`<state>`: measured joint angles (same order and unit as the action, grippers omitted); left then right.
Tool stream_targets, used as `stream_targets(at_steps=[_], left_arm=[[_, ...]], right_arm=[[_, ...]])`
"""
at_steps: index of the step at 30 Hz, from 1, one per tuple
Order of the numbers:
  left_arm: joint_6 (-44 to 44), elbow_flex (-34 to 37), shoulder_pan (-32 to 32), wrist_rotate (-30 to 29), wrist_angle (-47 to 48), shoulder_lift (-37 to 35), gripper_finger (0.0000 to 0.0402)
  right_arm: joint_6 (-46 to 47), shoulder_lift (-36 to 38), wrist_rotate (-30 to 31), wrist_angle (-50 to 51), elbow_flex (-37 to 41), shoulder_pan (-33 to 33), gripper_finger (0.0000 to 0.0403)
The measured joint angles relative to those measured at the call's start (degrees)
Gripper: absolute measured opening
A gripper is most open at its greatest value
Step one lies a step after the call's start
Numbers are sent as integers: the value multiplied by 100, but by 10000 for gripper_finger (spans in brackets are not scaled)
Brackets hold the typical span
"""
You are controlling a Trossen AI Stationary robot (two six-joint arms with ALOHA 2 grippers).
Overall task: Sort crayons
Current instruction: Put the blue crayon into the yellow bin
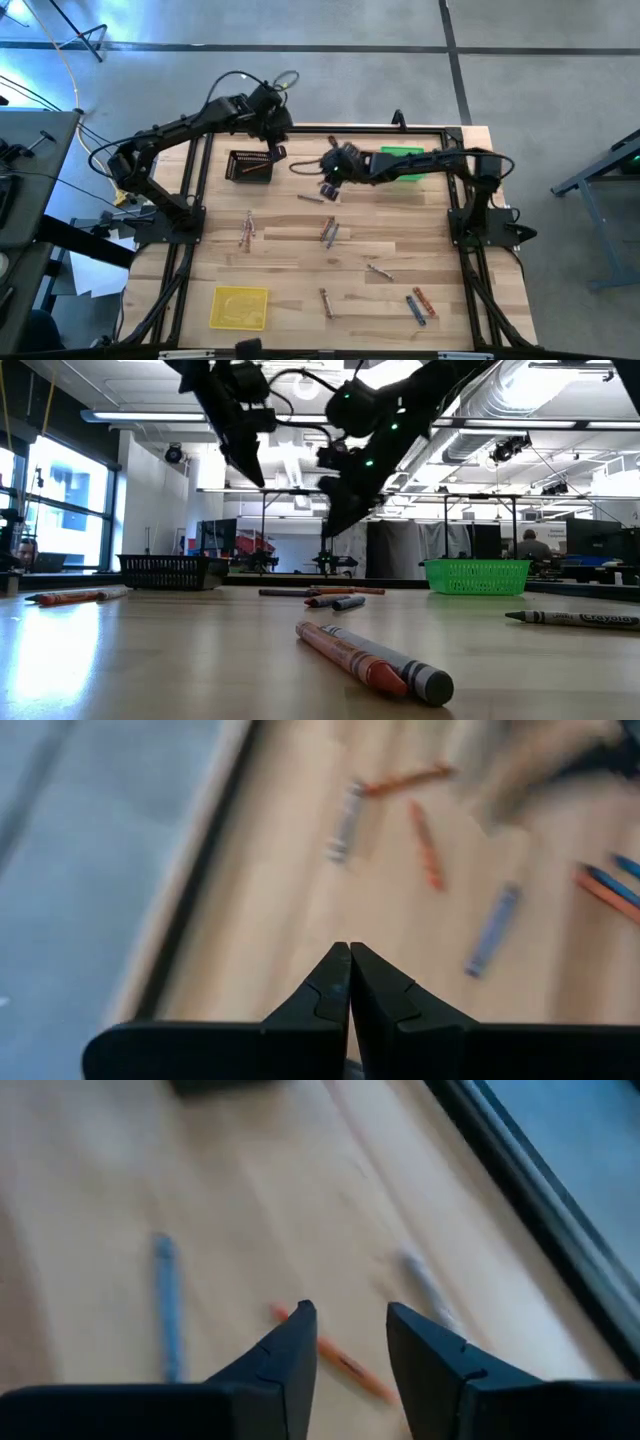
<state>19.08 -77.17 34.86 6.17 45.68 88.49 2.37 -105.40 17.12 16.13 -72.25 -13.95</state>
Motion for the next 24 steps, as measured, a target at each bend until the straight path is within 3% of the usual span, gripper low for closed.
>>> stream_targets(at_steps=[6,16,24], left_arm=[[-3,689,-349,521,-432,98,19],[-296,1364,-992,536,-1471,100,90],[-435,2284,-1425,518,-3545,209,137]], right_arm=[[-134,532,191,1279,-2,-380,131],[-137,1101,262,3264,-2,-887,131],[-540,1114,383,4034,-4,-1217,131]])
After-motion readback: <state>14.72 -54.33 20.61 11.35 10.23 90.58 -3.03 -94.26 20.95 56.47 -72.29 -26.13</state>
